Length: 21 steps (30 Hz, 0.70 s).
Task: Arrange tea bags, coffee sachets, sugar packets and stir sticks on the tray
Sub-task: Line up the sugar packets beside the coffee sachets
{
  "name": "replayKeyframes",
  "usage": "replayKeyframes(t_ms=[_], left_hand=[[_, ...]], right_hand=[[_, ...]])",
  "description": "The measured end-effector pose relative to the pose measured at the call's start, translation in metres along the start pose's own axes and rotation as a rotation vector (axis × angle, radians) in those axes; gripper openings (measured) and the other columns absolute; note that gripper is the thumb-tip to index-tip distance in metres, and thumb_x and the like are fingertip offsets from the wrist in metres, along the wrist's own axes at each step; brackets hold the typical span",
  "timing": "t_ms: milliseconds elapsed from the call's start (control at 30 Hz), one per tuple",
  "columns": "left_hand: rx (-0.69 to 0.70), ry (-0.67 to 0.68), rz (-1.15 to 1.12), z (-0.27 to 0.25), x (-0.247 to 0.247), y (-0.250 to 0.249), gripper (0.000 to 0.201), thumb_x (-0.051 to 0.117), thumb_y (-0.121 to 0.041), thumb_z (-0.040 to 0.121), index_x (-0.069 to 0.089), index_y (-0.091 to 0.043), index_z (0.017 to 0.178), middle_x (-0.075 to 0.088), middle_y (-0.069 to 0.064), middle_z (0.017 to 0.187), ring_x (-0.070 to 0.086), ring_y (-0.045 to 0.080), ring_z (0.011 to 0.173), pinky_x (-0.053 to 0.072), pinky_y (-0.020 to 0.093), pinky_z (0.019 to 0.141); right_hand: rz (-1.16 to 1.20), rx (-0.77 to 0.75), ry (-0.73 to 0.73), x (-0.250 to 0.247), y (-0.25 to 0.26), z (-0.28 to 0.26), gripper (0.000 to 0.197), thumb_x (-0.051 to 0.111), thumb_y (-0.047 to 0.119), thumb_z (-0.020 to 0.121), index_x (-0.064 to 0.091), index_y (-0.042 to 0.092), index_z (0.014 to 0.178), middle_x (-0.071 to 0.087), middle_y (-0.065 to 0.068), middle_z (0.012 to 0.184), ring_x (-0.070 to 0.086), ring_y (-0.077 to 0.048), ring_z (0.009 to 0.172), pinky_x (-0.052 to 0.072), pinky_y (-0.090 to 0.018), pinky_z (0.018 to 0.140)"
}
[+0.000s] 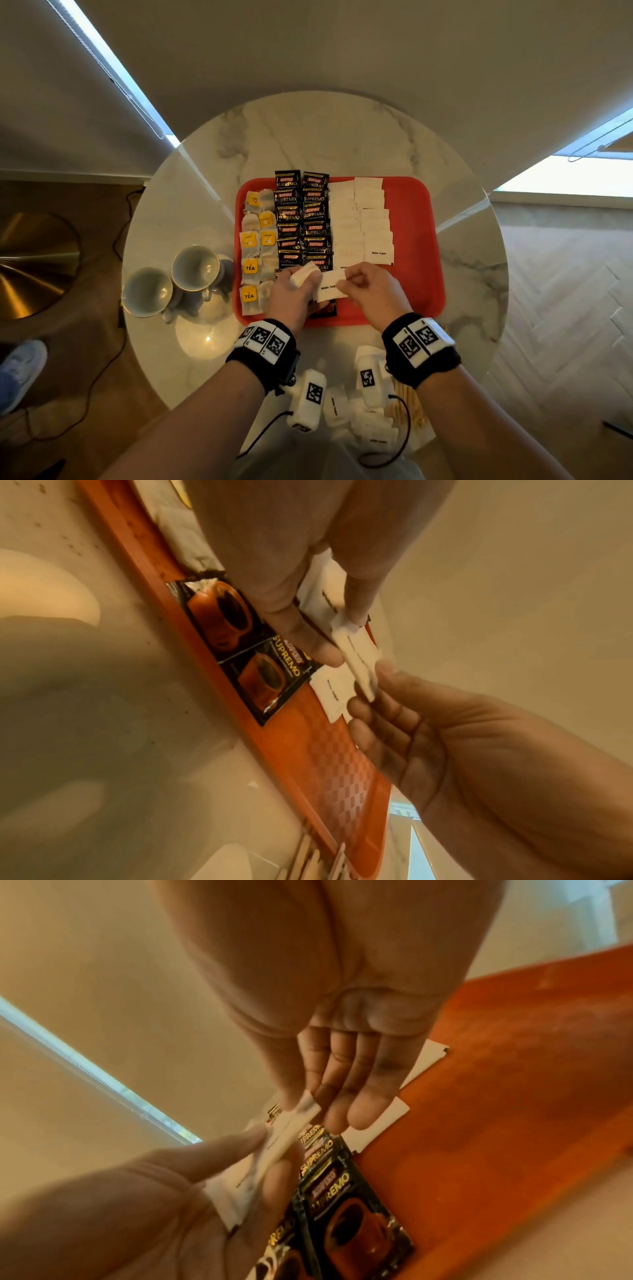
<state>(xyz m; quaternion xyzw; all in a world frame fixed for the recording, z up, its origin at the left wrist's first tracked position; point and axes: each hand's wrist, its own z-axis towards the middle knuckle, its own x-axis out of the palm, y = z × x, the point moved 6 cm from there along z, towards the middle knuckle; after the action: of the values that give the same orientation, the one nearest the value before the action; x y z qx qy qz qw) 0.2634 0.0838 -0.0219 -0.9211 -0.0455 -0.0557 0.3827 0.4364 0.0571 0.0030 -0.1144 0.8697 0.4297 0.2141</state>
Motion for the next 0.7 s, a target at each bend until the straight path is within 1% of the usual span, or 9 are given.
replayKeyframes(t_ms=[33, 100, 167, 233, 333, 433, 500, 600, 700], left_hand=[[-0.002, 0.008, -0.001, 0.0, 0.003, 0.0, 0.023, 0.068, -0.021, 0.095, 0.058, -0.011, 0.113, 0.068, 0.02, 0.116, 0.071, 0.034, 0.102, 0.063, 0.045, 0.078], [-0.009, 0.012, -0.035, 0.002, 0.005, 0.001, 0.023, 0.064, -0.021, 0.098, 0.056, -0.009, 0.116, 0.067, 0.018, 0.115, 0.072, 0.029, 0.095, 0.063, 0.037, 0.071], [-0.023, 0.009, -0.068, 0.003, 0.003, 0.002, 0.021, 0.062, -0.019, 0.099, 0.054, -0.009, 0.117, 0.065, 0.017, 0.113, 0.072, 0.026, 0.086, 0.063, 0.032, 0.066], [-0.031, -0.002, -0.074, 0.004, -0.002, 0.004, 0.015, 0.061, -0.017, 0.099, 0.055, -0.011, 0.112, 0.064, 0.018, 0.112, 0.072, 0.026, 0.083, 0.063, 0.032, 0.066], [-0.046, -0.017, -0.078, 0.003, -0.008, 0.009, 0.011, 0.061, -0.015, 0.099, 0.055, -0.012, 0.109, 0.064, 0.017, 0.11, 0.072, 0.03, 0.086, 0.063, 0.034, 0.069], [-0.051, -0.028, -0.084, 0.003, -0.011, 0.014, 0.021, 0.06, -0.012, 0.099, 0.053, -0.006, 0.118, 0.064, 0.019, 0.11, 0.072, 0.033, 0.087, 0.062, 0.034, 0.069], [-0.07, -0.034, -0.094, 0.003, -0.01, 0.015, 0.02, 0.057, -0.008, 0.099, 0.054, -0.005, 0.119, 0.064, 0.021, 0.11, 0.072, 0.036, 0.089, 0.062, 0.035, 0.069], [-0.122, -0.029, -0.137, 0.003, -0.008, 0.018, 0.022, 0.05, -0.002, 0.098, 0.059, -0.005, 0.118, 0.066, 0.022, 0.111, 0.072, 0.038, 0.096, 0.062, 0.035, 0.072], [-0.073, 0.012, -0.023, 0.005, -0.007, 0.02, 0.019, 0.059, -0.008, 0.098, 0.063, -0.01, 0.116, 0.067, 0.018, 0.116, 0.069, 0.035, 0.106, 0.062, 0.036, 0.076]], right_hand=[[0.021, -0.003, -0.007, -0.001, -0.005, 0.0, 0.009, 0.073, 0.032, 0.09, 0.067, 0.029, 0.097, 0.071, 0.007, 0.091, 0.068, -0.011, 0.083, 0.057, -0.032, 0.081], [0.044, 0.013, -0.084, -0.016, -0.017, 0.004, 0.009, 0.07, 0.025, 0.093, 0.066, 0.029, 0.1, 0.072, 0.007, 0.092, 0.069, -0.012, 0.084, 0.057, -0.034, 0.084], [0.057, 0.073, -0.18, -0.039, -0.034, 0.01, 0.011, 0.068, 0.025, 0.095, 0.065, 0.03, 0.103, 0.072, 0.008, 0.094, 0.069, -0.012, 0.088, 0.056, -0.032, 0.084], [0.052, 0.138, -0.252, -0.059, -0.051, 0.017, 0.009, 0.068, 0.026, 0.095, 0.065, 0.03, 0.102, 0.071, 0.01, 0.093, 0.069, -0.014, 0.09, 0.055, -0.032, 0.081], [-0.005, 0.178, -0.286, -0.071, -0.066, 0.031, 0.009, 0.067, 0.026, 0.094, 0.066, 0.028, 0.103, 0.07, 0.011, 0.091, 0.068, -0.014, 0.089, 0.048, -0.028, 0.073], [-0.027, 0.162, -0.279, -0.071, -0.066, 0.04, 0.011, 0.067, 0.024, 0.095, 0.066, 0.026, 0.105, 0.069, 0.01, 0.093, 0.066, -0.015, 0.09, 0.046, -0.027, 0.075], [-0.037, 0.165, -0.278, -0.07, -0.062, 0.042, 0.014, 0.067, 0.024, 0.095, 0.066, 0.024, 0.109, 0.069, 0.007, 0.098, 0.064, -0.015, 0.091, 0.044, -0.026, 0.077], [-0.084, 0.191, -0.301, -0.071, -0.058, 0.04, 0.021, 0.071, 0.031, 0.092, 0.067, 0.02, 0.11, 0.068, 0.007, 0.099, 0.062, -0.012, 0.091, 0.044, -0.026, 0.077], [-0.198, 0.137, -0.377, -0.073, -0.049, 0.031, 0.025, 0.072, 0.044, 0.088, 0.066, 0.024, 0.104, 0.067, 0.009, 0.097, 0.064, -0.013, 0.092, 0.05, -0.031, 0.079]])
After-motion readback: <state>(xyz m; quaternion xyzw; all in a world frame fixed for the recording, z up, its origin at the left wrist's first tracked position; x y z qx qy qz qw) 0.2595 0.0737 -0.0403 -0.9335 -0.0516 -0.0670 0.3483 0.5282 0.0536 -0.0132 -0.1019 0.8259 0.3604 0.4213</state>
